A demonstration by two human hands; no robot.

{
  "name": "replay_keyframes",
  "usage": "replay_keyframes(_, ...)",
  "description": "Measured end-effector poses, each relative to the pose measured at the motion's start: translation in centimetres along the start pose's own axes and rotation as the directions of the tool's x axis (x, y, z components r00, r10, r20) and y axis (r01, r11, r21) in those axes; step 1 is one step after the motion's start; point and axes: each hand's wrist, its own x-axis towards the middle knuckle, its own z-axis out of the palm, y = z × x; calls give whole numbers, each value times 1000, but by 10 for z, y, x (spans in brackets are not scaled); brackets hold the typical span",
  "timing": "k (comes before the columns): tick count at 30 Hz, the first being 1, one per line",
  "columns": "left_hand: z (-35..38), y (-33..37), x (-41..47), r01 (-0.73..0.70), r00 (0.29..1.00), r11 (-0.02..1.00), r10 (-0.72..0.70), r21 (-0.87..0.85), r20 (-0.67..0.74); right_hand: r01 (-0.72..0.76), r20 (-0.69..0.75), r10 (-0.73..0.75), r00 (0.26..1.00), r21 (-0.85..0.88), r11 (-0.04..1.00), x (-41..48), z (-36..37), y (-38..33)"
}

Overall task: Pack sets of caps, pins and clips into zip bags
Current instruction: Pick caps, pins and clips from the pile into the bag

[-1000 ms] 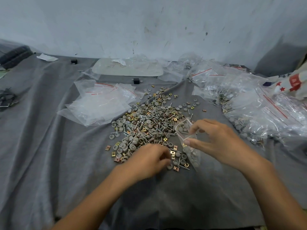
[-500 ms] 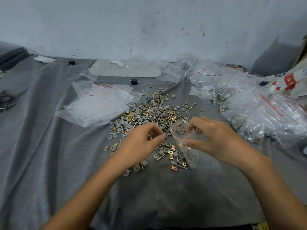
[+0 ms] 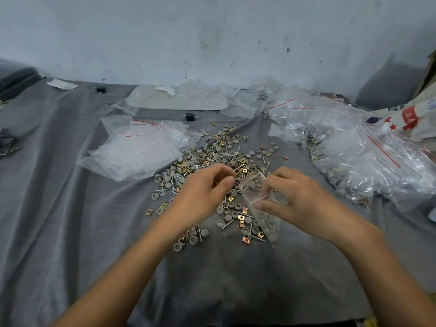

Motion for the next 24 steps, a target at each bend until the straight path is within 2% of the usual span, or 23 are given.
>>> replay_keyframes(2, 1, -10, 0, 61, 998, 992, -58, 111, -32, -12, -11, 12, 1000, 6, 1000, -2, -1, 2)
replay_keyframes(5, 13, -24, -2, 61, 993, 965, -84, 255, 82, -18, -7, 18, 1000, 16, 1000, -3, -2, 3)
replay_keyframes(10, 34, -36, 4, -98, 973, 917, 6, 387, 232, -21, -24, 21, 999, 17, 1000, -4, -2, 2)
replay_keyframes(14, 45, -38, 16, -231, 931, 836, 41, 498, 363, -22, -20, 22, 1000, 11, 1000, -5, -2, 3)
replay_keyframes(18, 49, -40, 22, -215, 911, 818, -29, 534, 411, -19, -28, 19, 999, 19, 1000, -7, -1, 3)
replay_keyframes(24, 48, -38, 19, -231, 903, 824, -17, 517, 430, -11, -21, 12, 1000, 11, 1000, -7, 0, 3)
